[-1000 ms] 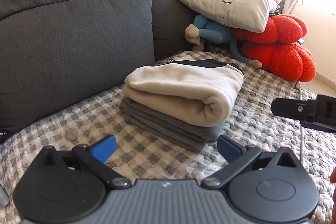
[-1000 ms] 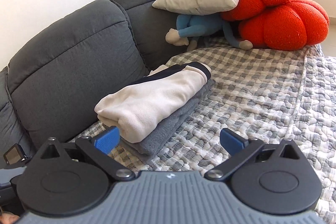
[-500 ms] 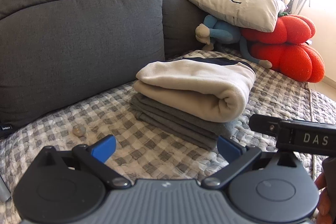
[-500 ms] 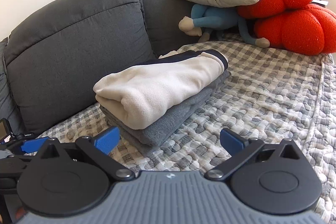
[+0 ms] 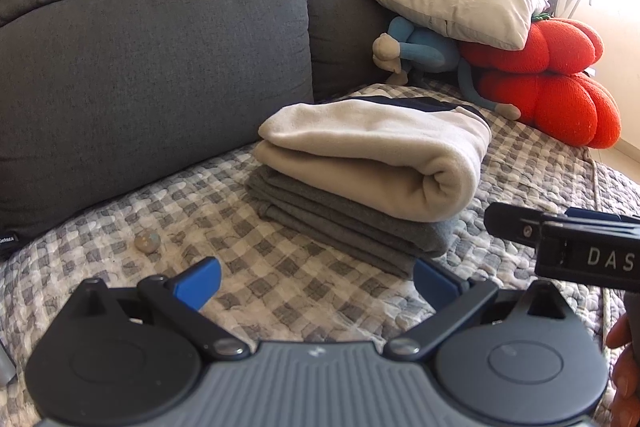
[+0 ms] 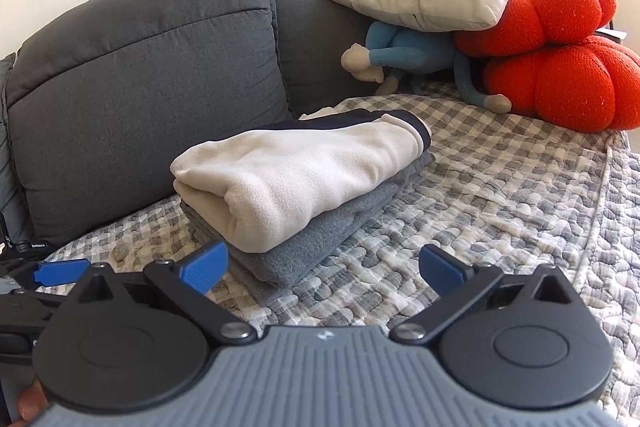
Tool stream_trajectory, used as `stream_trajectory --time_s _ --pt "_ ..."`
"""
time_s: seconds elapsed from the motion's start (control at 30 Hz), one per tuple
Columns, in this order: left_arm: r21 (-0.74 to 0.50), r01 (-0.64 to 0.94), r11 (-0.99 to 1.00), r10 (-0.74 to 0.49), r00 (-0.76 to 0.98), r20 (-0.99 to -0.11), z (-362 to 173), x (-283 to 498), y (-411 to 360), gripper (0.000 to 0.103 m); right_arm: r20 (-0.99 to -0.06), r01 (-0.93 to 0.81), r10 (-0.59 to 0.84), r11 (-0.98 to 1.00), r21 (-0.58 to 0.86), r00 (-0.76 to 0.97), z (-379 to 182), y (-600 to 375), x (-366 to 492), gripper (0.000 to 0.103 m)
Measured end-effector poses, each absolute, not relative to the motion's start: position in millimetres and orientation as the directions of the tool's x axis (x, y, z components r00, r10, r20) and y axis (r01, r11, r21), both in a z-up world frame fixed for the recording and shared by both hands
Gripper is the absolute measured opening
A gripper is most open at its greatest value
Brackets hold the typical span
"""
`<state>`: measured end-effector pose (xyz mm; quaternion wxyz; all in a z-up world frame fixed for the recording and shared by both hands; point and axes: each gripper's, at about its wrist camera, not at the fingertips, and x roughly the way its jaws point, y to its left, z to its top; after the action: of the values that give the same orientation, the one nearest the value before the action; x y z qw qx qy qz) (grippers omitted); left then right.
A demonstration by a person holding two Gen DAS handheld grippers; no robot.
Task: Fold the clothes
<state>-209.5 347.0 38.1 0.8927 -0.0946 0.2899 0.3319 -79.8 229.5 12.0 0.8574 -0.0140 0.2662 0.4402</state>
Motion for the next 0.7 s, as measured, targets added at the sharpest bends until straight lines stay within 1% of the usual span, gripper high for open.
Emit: stream_trajectory --time_s 0.7 --pt "0.02 -0.634 0.773 0.527 0.624 -0.578 39.5 -209.6 347.2 0.102 -0.48 -0.75 0.733 0.628 0.206 0.482 11.4 229.4 -77.3 0.103"
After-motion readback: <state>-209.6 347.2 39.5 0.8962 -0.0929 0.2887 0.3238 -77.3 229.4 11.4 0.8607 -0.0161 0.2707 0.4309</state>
